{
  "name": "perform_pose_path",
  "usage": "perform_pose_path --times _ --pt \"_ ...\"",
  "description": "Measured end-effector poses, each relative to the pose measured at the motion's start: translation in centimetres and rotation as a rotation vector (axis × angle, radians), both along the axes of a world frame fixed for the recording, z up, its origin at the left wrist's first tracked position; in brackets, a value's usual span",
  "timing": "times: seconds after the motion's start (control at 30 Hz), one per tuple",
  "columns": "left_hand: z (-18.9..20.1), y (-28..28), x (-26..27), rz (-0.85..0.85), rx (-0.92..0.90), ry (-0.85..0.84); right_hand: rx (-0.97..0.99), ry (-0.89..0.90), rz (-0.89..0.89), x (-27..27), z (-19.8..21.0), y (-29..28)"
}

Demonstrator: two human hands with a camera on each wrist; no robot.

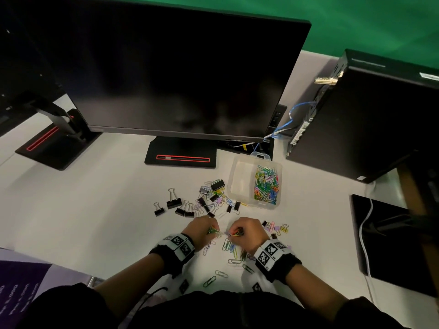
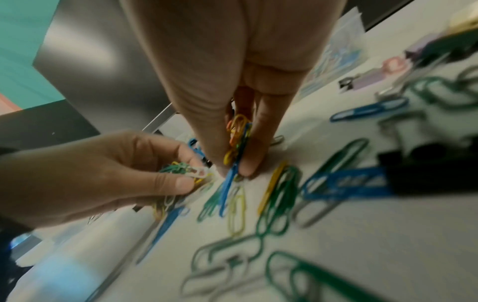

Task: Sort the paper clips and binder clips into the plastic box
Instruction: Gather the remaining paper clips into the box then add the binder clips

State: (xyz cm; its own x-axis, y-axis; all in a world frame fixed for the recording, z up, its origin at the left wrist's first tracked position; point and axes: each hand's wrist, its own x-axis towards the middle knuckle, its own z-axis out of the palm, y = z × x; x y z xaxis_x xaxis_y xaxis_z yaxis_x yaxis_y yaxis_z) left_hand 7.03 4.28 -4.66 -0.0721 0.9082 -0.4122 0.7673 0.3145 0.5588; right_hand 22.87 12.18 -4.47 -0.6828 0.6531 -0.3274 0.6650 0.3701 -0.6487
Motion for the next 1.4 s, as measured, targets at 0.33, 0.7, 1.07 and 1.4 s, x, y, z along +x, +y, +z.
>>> perform_pose_path --times 0.33,0.7,1.07,1.4 --pt "1.3 4.1 0.7 0.022 -0.053 -0.264 -0.009 0.062 -0.236 3.1 4.4 5.6" --pt "3.4 12.0 4.1 0.202 0.026 -0.564 0.115 0.048 -0.351 2.3 4.3 12.4" --pt "3.3 17.3 6.4 0.501 0.010 -0.754 0.044 0.328 -0.657 5.8 2.1 11.5" --pt "4.6 15.4 3.2 0.583 -0.120 -1.227 0.151 0.240 -0.543 6.1 2.4 10.3"
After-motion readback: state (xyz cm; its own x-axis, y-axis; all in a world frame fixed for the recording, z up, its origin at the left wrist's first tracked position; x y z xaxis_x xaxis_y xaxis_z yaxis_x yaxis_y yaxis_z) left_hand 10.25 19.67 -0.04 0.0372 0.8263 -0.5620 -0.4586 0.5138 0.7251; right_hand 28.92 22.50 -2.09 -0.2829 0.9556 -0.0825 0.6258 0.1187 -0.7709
